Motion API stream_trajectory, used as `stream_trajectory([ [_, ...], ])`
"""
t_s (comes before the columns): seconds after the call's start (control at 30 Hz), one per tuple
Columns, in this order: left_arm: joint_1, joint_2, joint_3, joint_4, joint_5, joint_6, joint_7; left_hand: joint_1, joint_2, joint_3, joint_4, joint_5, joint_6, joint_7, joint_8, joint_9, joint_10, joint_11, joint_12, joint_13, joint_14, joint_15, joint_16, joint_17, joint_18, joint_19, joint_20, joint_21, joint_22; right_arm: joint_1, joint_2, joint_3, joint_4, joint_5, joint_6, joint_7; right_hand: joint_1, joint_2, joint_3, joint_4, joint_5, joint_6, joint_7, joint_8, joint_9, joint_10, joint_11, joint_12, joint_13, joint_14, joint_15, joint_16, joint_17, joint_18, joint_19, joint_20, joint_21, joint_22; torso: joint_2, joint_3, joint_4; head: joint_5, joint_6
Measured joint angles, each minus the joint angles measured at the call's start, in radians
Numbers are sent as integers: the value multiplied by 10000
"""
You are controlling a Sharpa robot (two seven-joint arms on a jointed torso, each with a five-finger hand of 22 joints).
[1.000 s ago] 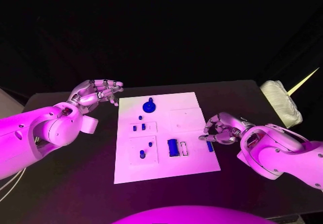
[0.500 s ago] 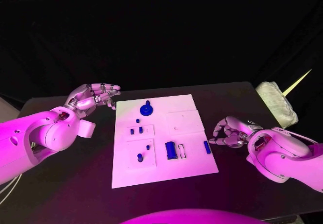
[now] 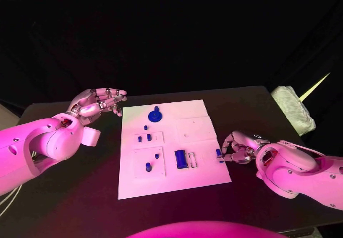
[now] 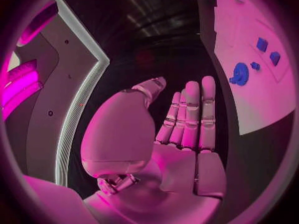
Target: Assemble the parts on the task board
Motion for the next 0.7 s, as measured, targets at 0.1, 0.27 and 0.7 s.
stream_trajectory([
  [0.1, 0, -4, 0, 1, 0, 0, -1, 0, 0, 0, 0, 0, 0, 0, 0, 0, 0, 0, 0, 0, 0, 0, 0, 0, 0, 0, 0, 0, 0, -39, 72, -1, -34, 4, 44, -11, 0, 0, 0, 0, 0, 32, -33, 0, 2, 0, 0, 0, 0, 0, 0, 0, 0, -1, 0, 0, 0, 0, -1, 0, -1, -1, -25],
  [0.27, 0, -4, 0, 4, 2, 0, -2, 0, 0, 0, 0, 0, 0, 0, 0, 0, 0, 0, 0, 0, 0, 0, 0, 0, 0, 0, 0, 0, 0, -115, 237, 8, -125, 8, 104, -24, 84, 84, 0, 0, 0, 65, -66, 18, 54, 38, -38, 0, 0, 0, 0, 0, -1, 0, 0, 0, 0, -1, -8, 0, -12, 29, -53],
  [0.7, 0, -23, 3, 16, 4, 0, -4, 13, 13, 0, 0, 0, 0, 0, 0, 0, 0, 0, 0, -11, 0, 0, 0, 1, 1, -1, -1, 0, -9, -198, 593, 94, -405, -278, -7, -3, 1567, 267, 1177, -143, -654, 193, -125, -327, 86, 37, -109, 4, 1, -23, -28, 0, -2, 0, 39, -40, 0, 7, -9, 6, -8, 45, -80],
])
